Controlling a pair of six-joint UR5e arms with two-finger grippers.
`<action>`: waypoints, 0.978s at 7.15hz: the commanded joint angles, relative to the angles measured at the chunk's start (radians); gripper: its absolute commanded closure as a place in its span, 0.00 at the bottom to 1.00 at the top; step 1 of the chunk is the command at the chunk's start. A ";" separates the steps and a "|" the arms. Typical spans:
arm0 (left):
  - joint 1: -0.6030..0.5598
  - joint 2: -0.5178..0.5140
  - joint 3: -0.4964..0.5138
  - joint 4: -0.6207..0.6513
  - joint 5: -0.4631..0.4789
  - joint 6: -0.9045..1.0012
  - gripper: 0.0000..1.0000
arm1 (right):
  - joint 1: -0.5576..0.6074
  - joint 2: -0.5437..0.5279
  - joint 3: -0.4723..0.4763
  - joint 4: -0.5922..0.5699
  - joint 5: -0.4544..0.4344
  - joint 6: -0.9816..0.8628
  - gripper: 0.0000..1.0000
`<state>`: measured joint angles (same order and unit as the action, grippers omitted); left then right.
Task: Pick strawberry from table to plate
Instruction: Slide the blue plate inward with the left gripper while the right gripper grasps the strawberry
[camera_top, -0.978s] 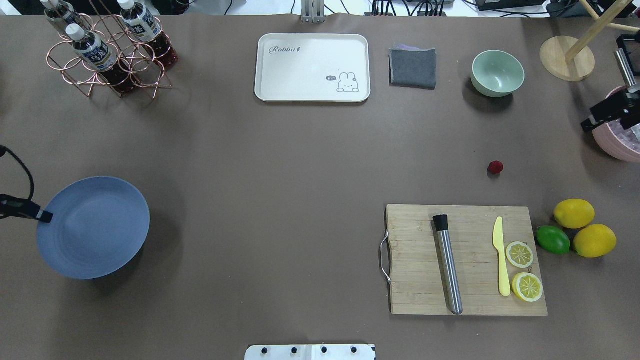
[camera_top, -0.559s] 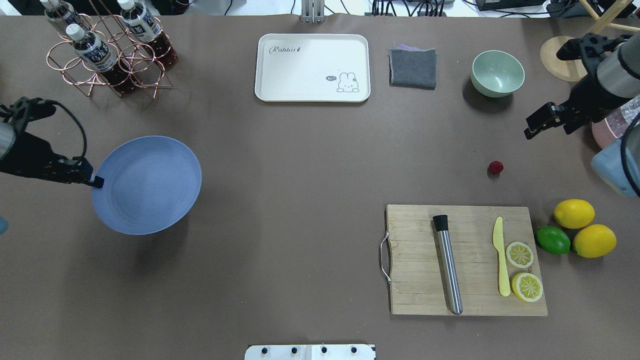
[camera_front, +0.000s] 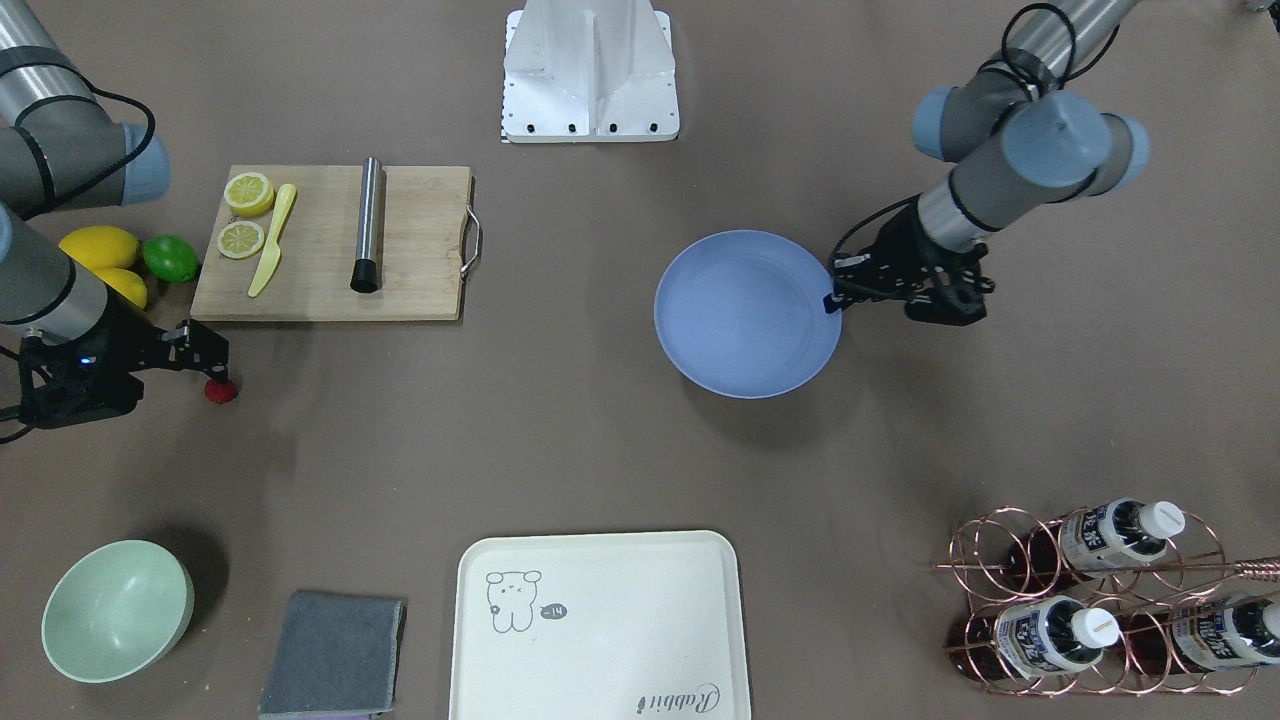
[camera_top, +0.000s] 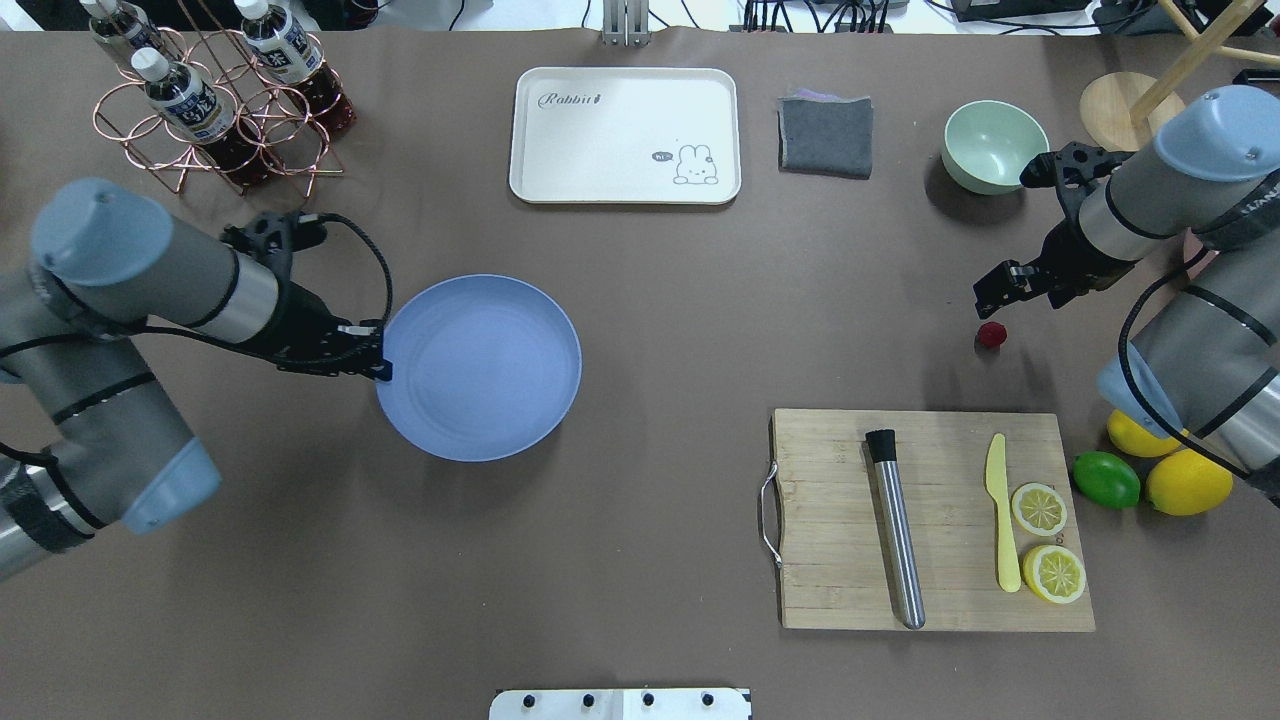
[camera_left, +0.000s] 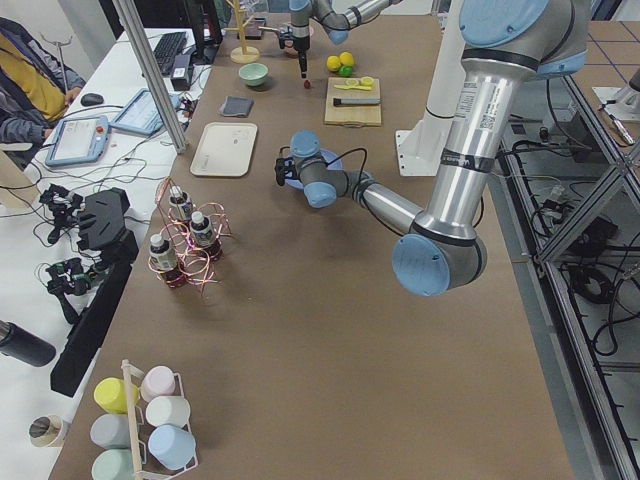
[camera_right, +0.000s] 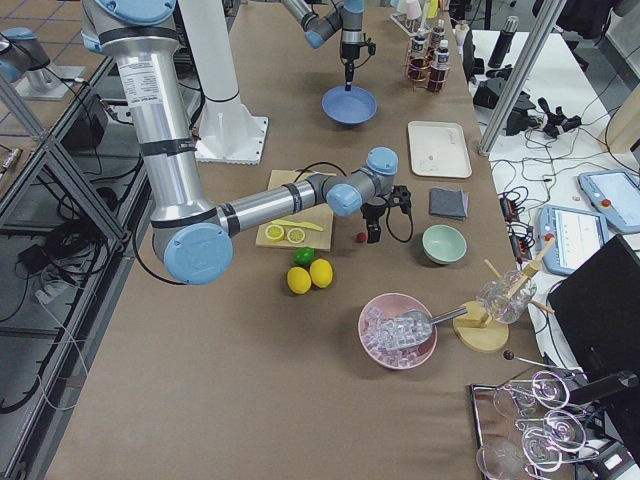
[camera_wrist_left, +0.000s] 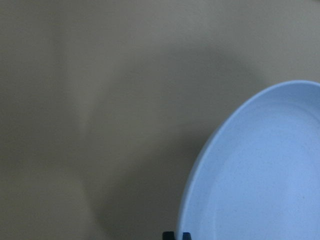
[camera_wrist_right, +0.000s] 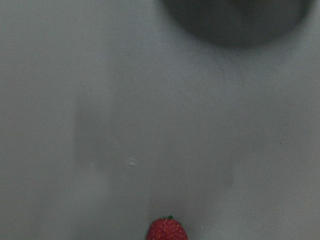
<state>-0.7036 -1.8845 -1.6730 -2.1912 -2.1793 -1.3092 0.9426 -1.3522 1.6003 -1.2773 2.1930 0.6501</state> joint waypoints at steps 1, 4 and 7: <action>0.067 -0.070 0.006 0.057 0.061 -0.045 1.00 | -0.024 -0.001 -0.020 0.006 -0.015 0.006 0.05; 0.088 -0.130 0.047 0.059 0.085 -0.064 1.00 | -0.042 0.002 -0.026 0.004 -0.018 0.006 0.11; 0.104 -0.140 0.050 0.059 0.089 -0.090 1.00 | -0.054 0.005 -0.033 0.004 -0.016 0.006 0.45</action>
<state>-0.6075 -2.0221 -1.6238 -2.1323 -2.0917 -1.3828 0.8930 -1.3482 1.5687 -1.2725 2.1755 0.6565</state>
